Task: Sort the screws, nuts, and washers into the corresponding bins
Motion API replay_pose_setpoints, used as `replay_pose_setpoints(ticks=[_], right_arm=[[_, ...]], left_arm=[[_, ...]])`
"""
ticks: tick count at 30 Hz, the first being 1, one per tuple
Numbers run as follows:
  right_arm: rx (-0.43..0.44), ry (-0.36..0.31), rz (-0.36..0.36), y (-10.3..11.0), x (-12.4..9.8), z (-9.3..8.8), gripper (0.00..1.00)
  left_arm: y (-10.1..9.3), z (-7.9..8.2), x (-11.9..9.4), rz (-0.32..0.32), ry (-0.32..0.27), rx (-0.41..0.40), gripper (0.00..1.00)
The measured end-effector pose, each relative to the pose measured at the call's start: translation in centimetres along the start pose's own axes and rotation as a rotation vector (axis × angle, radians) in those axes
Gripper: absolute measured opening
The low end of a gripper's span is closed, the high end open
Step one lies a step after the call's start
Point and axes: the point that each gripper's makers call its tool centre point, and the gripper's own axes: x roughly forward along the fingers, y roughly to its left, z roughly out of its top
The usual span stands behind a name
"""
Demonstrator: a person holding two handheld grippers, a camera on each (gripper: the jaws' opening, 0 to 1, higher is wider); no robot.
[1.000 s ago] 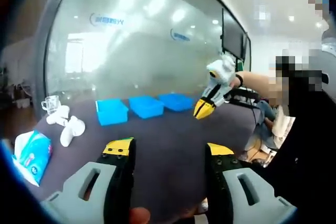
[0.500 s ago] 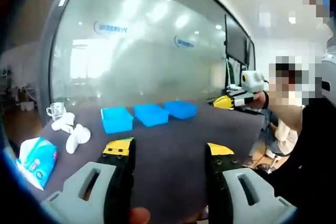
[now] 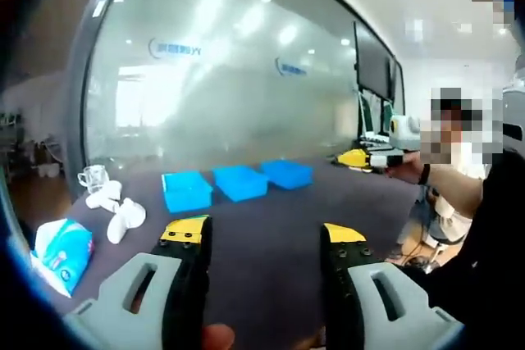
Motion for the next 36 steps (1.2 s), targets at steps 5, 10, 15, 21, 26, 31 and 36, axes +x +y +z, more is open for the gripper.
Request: replay_pose_setpoints(ticks=[5,10,15,21,26,31,36], right_arm=[[0.003,-0.03,-0.026,-1.0,3.0,1.8,0.02],[0.028,-0.027,-0.036,-2.1,6.6,2.6,0.02],[0.045,0.003,-0.053,-3.5,11.2,2.7,0.02],[-0.025,0.061,-0.104,-5.5,15.8,2.0,0.02],[-0.018,0.08,-0.103,-5.6,19.1,1.8,0.02],[-0.029,0.081,-0.112,-5.9,21.3,2.1,0.02],[-0.043,0.116,-0.103,-5.4,23.1,1.8,0.02]], left_arm=[[0.1,-0.2,-0.1,0.016,-0.003,-0.006,0.51],[0.6,0.0,-0.5,0.037,-0.012,-0.017,0.51],[1.4,0.5,-1.1,0.06,-0.026,-0.021,0.51],[2.1,0.8,-1.4,0.076,-0.041,-0.028,0.51],[2.4,1.0,-1.9,0.083,-0.046,-0.03,0.51],[2.5,0.8,-2.1,0.089,-0.044,-0.034,0.51],[2.3,0.5,-2.2,0.092,-0.04,-0.039,0.51]])
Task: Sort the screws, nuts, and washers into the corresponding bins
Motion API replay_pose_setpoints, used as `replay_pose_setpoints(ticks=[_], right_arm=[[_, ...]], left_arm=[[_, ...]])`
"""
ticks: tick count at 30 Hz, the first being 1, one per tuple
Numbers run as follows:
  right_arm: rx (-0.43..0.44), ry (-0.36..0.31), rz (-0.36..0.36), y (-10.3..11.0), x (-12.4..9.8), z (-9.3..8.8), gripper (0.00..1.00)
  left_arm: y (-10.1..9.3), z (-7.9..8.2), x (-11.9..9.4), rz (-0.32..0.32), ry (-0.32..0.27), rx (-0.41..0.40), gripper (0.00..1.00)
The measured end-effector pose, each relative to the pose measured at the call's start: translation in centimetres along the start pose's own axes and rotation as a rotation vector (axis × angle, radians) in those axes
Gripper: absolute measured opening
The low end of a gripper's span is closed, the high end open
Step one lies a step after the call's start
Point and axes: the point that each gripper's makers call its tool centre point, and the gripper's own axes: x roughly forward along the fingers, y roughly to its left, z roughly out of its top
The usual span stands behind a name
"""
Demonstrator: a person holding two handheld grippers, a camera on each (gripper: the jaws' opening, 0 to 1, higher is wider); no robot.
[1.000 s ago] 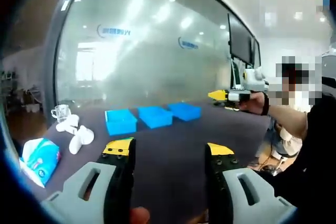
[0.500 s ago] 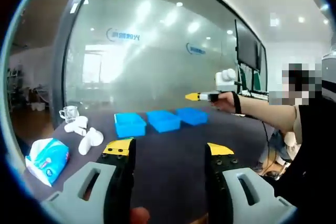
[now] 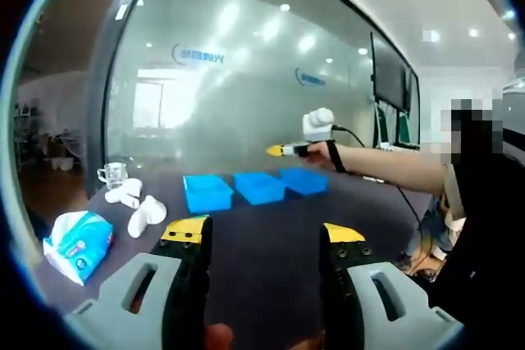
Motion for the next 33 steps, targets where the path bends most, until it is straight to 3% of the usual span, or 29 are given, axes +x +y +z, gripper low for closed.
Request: replay_pose_setpoints(ticks=[12,15,18,27,33], right_arm=[[-0.018,0.075,0.009,0.9,1.3,-2.3,0.05],[-0.029,0.068,0.027,1.2,0.9,-2.5,0.25],[-0.037,0.066,0.035,1.2,0.1,-2.7,0.28],[-0.037,0.018,0.095,2.3,-4.8,-2.8,0.31],[-0.036,-0.058,0.118,2.4,-10.8,-2.2,0.31]], left_arm=[[-0.2,-0.3,-0.2,0.002,0.008,-0.001,0.5],[-0.3,-0.3,-0.1,0.0,0.009,0.001,0.5],[-0.4,-0.2,-0.1,-0.003,0.007,0.0,0.5],[-0.5,-0.4,0.8,-0.013,0.014,0.002,0.5],[-0.5,0.0,1.5,-0.023,0.003,0.005,0.51]])
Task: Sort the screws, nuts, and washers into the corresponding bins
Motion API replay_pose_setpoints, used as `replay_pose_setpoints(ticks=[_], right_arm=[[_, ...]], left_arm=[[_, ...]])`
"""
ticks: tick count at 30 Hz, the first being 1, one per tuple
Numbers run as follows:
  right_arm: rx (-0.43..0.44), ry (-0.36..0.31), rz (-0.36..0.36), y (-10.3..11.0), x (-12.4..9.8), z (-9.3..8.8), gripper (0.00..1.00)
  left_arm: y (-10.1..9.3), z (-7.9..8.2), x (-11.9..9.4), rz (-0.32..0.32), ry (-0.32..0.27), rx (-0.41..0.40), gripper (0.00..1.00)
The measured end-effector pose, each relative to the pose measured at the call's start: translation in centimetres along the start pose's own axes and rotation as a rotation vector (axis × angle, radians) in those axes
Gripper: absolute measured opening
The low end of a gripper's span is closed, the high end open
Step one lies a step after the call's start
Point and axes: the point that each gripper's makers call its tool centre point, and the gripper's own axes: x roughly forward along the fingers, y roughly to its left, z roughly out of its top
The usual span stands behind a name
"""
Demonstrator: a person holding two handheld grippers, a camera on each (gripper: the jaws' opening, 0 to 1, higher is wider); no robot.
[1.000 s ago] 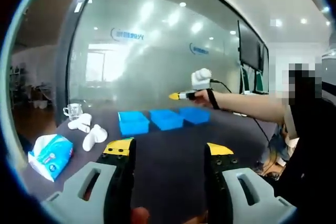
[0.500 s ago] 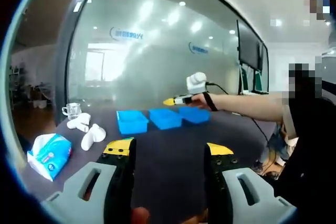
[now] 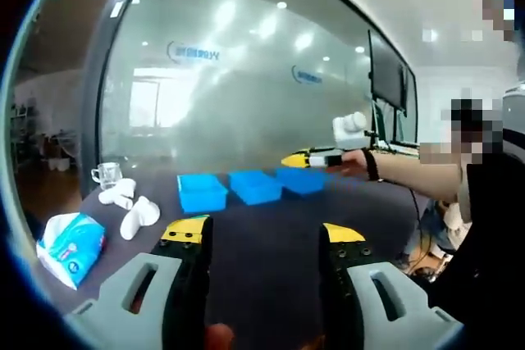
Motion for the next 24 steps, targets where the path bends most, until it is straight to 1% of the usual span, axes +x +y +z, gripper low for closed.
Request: replay_pose_setpoints(ticks=[2,6,8,10,15,16,18,21,24], right_arm=[[0.008,-0.051,-0.025,-0.4,-2.2,0.6,0.31],[0.026,-0.082,-0.045,-1.1,-6.1,0.5,0.31],[0.034,-0.099,-0.066,-1.8,-8.6,0.5,0.31],[0.048,-0.114,-0.087,-2.7,-10.5,0.4,0.31],[0.079,-0.142,-0.147,-4.3,-15.4,-0.4,0.31],[0.081,-0.144,-0.152,-3.9,-16.1,-0.6,0.31],[0.073,-0.154,-0.194,-4.5,-18.2,-1.0,0.31],[0.058,-0.151,-0.224,-4.6,-20.5,-1.8,0.31],[0.07,-0.152,-0.245,-5.0,-22.4,-2.6,0.31]], left_arm=[[-0.1,0.2,0.2,-0.004,-0.005,-0.001,0.51],[-0.6,0.5,0.6,-0.018,-0.01,0.009,0.51],[-0.8,0.6,0.7,-0.023,-0.011,0.013,0.51],[-1.0,0.8,0.8,-0.028,-0.014,0.017,0.51],[-1.6,1.1,0.6,-0.04,-0.028,0.026,0.51],[-1.7,1.1,0.5,-0.041,-0.029,0.028,0.51],[-1.7,1.1,0.4,-0.039,-0.031,0.028,0.51],[-1.7,1.0,0.3,-0.037,-0.035,0.026,0.51],[-1.7,1.1,0.2,-0.035,-0.043,0.021,0.51]])
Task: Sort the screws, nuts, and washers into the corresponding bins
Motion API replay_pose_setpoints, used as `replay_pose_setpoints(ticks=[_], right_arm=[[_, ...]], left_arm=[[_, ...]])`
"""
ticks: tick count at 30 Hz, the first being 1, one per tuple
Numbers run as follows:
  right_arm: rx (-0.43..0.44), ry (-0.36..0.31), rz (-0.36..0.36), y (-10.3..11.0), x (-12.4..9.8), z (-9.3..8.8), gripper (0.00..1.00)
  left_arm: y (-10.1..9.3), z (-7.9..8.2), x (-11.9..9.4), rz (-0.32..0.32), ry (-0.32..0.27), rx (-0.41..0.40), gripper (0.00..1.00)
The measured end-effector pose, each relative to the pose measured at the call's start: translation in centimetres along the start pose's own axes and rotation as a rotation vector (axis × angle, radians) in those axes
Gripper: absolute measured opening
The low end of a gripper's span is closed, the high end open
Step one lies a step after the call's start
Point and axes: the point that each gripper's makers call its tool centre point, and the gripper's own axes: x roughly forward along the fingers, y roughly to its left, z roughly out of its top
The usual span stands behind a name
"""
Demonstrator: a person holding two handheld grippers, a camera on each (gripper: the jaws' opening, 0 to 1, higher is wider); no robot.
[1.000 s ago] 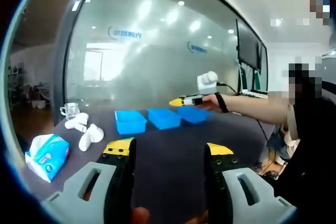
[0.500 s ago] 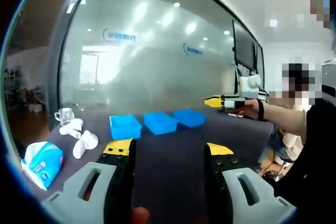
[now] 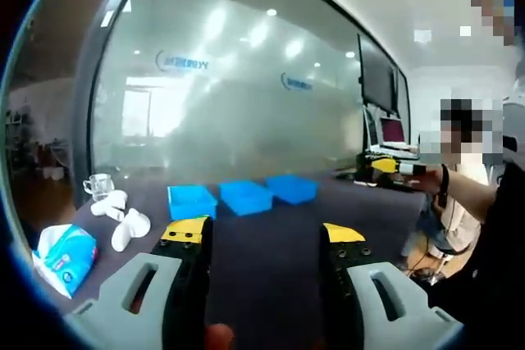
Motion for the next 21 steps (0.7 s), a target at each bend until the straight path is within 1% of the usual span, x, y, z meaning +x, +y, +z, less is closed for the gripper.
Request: replay_pose_setpoints(ticks=[6,10,13,16,21], right_arm=[[0.031,-0.01,-0.056,-1.6,-2.9,-0.5,0.31],[0.036,-0.006,-0.084,-2.3,-3.9,-0.9,0.31],[0.031,0.001,-0.102,-2.7,-4.4,-1.3,0.32],[0.052,0.0,-0.105,-2.7,-4.4,-1.5,0.32],[0.056,-0.001,-0.098,-2.2,-4.2,-1.4,0.32]], left_arm=[[-0.6,0.0,-0.4,-0.011,-0.011,0.006,0.51],[-0.6,0.1,-0.8,-0.009,-0.02,0.011,0.51],[-0.4,0.1,-1.1,-0.004,-0.022,0.013,0.51],[-0.3,-0.1,-1.3,-0.002,-0.024,0.01,0.51],[0.0,-0.2,-1.5,0.002,-0.024,0.006,0.51]])
